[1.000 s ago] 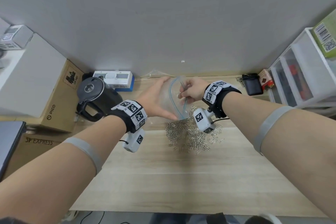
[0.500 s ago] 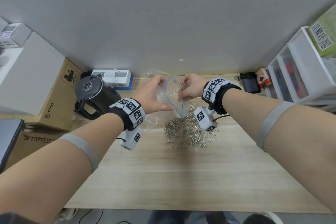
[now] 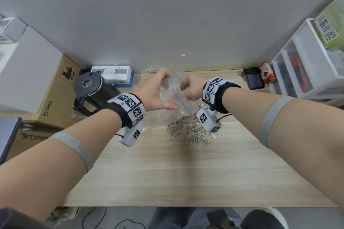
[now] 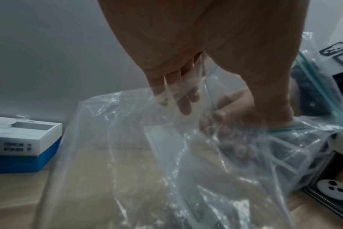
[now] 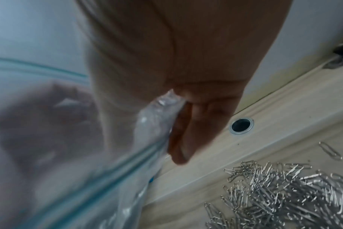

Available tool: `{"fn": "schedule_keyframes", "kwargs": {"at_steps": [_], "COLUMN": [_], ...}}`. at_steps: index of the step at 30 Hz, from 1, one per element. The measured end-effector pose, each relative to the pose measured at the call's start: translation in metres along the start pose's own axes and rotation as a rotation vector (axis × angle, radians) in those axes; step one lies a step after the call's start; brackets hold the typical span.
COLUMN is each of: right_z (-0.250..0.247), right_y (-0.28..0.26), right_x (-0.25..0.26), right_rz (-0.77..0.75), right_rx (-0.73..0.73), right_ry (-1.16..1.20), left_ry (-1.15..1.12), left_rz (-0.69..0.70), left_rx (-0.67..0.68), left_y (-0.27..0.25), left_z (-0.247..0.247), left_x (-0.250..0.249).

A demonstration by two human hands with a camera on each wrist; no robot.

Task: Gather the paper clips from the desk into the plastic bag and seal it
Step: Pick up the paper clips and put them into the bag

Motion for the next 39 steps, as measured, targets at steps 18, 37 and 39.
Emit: {"fn": "schedule_keyframes", "kwargs": {"at_steps": [18, 37, 39], "right_z": [0.019, 0.012, 0.007], "right_y": [0.01, 0.017, 0.017], "right_x": [-0.002, -0.032, -0.044], "right_rz": [0.075, 0.162, 0.163], "right_rx": [-0.023, -0.036, -0.134], "right_ry": [0.233, 0.325, 0.054], "left_ry": [0.175, 0.265, 0.29], "left_rz": [-0.085, -0.081, -0.127], "left_rx": [0.025, -0.098, -0.065], "left_y": [-0.021, -0.031, -0.036], "left_z": [0.006, 0.008, 0.009], "left_x": [0.009, 0.032, 0.044]}}
Point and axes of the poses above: each hand's wrist, its own y-axis towards the middle knuckle, its own z-axis out of the palm, x = y × z, the point moved 4 cm from there along y, towards the middle knuckle, and after that the axes turned 4 degrees about z, right-handed, at the moved point
